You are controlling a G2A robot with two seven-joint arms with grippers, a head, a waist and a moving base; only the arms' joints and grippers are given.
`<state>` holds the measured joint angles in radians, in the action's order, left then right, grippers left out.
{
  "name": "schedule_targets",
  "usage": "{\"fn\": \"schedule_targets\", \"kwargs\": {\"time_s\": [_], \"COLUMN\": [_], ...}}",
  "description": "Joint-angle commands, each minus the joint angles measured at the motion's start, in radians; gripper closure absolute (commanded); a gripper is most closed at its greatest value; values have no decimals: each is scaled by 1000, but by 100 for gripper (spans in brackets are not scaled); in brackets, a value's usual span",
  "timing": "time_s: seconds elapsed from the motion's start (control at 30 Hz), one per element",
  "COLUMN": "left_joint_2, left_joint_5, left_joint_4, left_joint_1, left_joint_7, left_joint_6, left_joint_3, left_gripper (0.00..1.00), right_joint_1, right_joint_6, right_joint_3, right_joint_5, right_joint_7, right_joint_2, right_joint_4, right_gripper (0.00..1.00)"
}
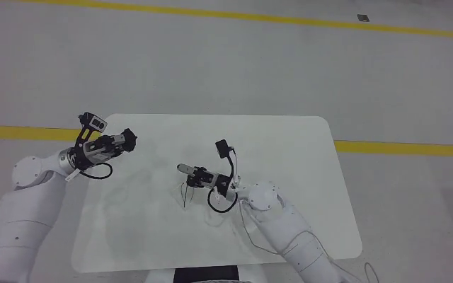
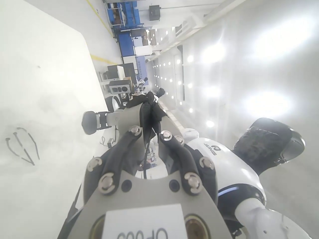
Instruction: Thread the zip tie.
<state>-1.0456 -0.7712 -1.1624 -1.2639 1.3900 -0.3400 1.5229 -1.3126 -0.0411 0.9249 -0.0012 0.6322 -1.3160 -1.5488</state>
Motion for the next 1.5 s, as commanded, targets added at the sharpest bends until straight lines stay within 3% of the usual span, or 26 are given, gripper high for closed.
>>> {"fn": "schedule_targets", "kwargs": {"time_s": [0.0,0.13,0.47,0.53,0.57,0.67,0.87,1.07,1.33,1.47], "left_joint_2": [0,0,0,0,0,0,0,0,0,0], "left_joint_5": [0,0,0,0,0,0,0,0,0,0], "left_joint_4": [0,0,0,0,0,0,0,0,0,0], "left_joint_1": [0,0,0,0,0,0,0,0,0,0], "left_joint_7": [0,0,0,0,0,0,0,0,0,0], "left_joint_6": [0,0,0,0,0,0,0,0,0,0], "left_joint_3": [0,0,0,0,0,0,0,0,0,0], "left_gripper": [100,100,100,100,100,100,100,100,100,100], "right_joint_1": [8,34,40,63,90,145,239,235,233,228], "right_joint_6": [115,289,301,329,380,381,381,381,378,381], "right_joint_3": [-24,-99,-125,-152,-178,-218,-255,-212,-213,-243], "right_joint_5": [-119,-298,-345,-382,-430,-517,-625,-792,-794,-853], "right_joint_7": [16,86,99,125,144,191,284,364,359,386], "right_joint_2": [4,6,6,2,-2,-21,-115,-211,-211,-211], "right_joint_4": [-63,-135,-149,-160,-159,-104,51,124,122,80], "right_gripper": [0,0,0,0,0,0,0,0,0,0]}}
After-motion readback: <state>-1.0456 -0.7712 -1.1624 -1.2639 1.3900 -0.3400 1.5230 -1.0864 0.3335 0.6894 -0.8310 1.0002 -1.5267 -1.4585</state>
